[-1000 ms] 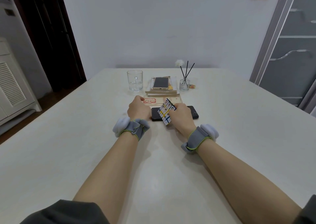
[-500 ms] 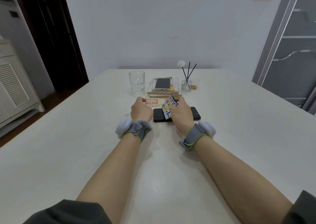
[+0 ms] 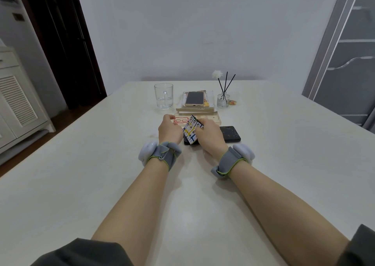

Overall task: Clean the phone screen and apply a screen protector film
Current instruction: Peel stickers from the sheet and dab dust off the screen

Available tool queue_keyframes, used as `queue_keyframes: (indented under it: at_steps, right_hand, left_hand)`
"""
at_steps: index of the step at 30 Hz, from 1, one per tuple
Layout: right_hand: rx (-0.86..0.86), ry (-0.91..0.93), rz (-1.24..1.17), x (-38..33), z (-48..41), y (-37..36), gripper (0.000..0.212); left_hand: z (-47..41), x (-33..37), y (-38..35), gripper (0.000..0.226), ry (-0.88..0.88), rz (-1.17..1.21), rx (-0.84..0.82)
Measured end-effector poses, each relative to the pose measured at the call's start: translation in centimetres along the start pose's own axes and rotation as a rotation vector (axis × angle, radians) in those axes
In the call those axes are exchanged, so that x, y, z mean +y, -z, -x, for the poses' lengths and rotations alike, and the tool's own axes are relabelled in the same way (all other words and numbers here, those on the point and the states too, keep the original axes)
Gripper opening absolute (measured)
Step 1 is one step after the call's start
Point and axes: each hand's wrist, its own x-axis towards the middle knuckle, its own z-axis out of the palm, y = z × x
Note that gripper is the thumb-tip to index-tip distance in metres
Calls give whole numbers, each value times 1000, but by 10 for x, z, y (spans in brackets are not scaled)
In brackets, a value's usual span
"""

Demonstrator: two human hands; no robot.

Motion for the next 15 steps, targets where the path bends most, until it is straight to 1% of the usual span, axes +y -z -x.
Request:
queue_keyframes:
  at_steps: [3, 8, 12, 15]
  right_hand:
    - [51, 2, 34, 1, -1, 1, 31]
    - [-2, 8, 45, 0, -2, -1, 31]
    - [52, 6, 115, 2, -2, -3, 32]
    - [37, 3, 82, 4, -2, -3, 33]
  left_hand:
    - [0, 0, 0, 43, 3, 6, -2]
    - [0, 0, 0, 41, 1, 15, 2]
    - [0, 0, 0, 44, 6, 15, -1]
    - [0, 1, 0, 43, 4, 15, -6]
